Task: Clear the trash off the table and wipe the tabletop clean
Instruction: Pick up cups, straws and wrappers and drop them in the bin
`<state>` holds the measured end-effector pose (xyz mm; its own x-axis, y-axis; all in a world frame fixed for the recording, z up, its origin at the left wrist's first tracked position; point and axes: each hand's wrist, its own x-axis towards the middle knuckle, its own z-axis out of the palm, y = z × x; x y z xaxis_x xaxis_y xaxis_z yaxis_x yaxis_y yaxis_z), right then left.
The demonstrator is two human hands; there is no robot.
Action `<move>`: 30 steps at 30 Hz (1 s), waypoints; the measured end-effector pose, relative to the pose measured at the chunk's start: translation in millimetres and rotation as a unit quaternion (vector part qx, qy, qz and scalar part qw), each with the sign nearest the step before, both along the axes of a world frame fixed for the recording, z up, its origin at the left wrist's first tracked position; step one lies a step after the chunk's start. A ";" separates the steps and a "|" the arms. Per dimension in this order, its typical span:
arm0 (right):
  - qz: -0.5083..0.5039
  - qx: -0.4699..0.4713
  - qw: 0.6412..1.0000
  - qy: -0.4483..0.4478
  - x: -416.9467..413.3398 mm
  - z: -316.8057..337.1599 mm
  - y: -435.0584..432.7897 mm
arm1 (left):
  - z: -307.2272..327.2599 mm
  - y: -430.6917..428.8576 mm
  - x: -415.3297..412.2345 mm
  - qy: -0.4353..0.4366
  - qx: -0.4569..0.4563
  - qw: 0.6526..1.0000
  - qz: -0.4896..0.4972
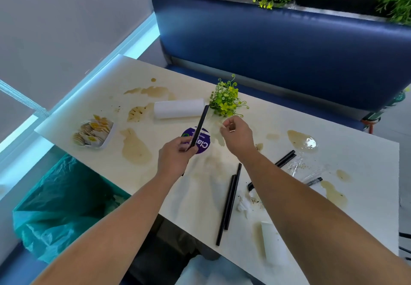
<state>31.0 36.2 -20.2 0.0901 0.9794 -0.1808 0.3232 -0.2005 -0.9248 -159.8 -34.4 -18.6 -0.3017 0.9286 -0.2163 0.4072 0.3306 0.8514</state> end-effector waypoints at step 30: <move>0.361 0.010 0.929 -0.075 -450.2 -44.5 -56.1 | -65.8 -128.2 -392.5 -0.055 -0.035 0.970 0.234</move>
<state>-419.2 -19.9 -64.7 -0.5698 0.7967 -0.2014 0.4931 0.1354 -0.8594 -552.4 -162.5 -84.3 -0.6577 0.6779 -0.3283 0.1062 0.5150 0.8506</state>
